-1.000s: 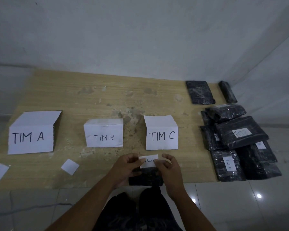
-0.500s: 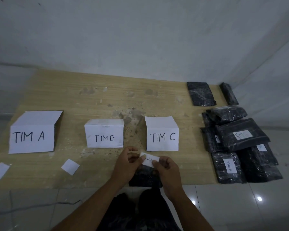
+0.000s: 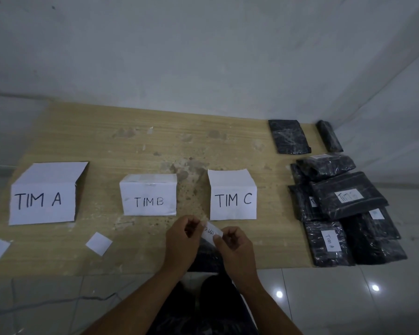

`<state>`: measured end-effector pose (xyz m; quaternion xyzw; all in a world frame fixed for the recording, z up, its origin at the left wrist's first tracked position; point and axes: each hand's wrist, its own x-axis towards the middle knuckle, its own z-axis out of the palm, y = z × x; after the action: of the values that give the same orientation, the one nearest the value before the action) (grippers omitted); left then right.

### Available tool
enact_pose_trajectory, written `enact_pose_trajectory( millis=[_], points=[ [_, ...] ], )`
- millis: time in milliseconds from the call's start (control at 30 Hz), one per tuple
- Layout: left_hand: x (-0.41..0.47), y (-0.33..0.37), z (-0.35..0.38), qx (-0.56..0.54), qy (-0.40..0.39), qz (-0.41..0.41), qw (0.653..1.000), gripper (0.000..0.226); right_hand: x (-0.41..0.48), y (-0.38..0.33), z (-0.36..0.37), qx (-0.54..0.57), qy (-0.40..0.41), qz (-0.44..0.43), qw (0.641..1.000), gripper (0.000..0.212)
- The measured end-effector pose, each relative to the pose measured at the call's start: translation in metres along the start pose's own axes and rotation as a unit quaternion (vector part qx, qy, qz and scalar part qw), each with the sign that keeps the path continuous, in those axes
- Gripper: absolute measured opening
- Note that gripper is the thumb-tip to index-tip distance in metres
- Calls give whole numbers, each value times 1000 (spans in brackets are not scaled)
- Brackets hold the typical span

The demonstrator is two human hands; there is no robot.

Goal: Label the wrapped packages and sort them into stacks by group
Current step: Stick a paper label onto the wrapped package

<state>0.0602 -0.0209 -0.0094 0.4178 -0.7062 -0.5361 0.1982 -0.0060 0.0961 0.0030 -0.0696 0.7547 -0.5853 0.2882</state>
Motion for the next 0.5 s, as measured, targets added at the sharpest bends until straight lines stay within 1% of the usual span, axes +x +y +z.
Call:
enact_pose_trajectory(
  millis=[167,300,400,500],
  points=[
    [0,-4,5,60,-6,35,998,10,-3,1,0,7,10,4,1000,9],
    [-1,-6,7,100,-12,25,995,10,-4,-2,2,8,28,5,1000,8],
    [1,-4,4,90,-28,14,995,8,-3,-4,2,36,34,21,999,7],
    [9,-1,-1,48,-73,-11,996,14,2,-6,-2,113,25,61,991,6]
  ],
)
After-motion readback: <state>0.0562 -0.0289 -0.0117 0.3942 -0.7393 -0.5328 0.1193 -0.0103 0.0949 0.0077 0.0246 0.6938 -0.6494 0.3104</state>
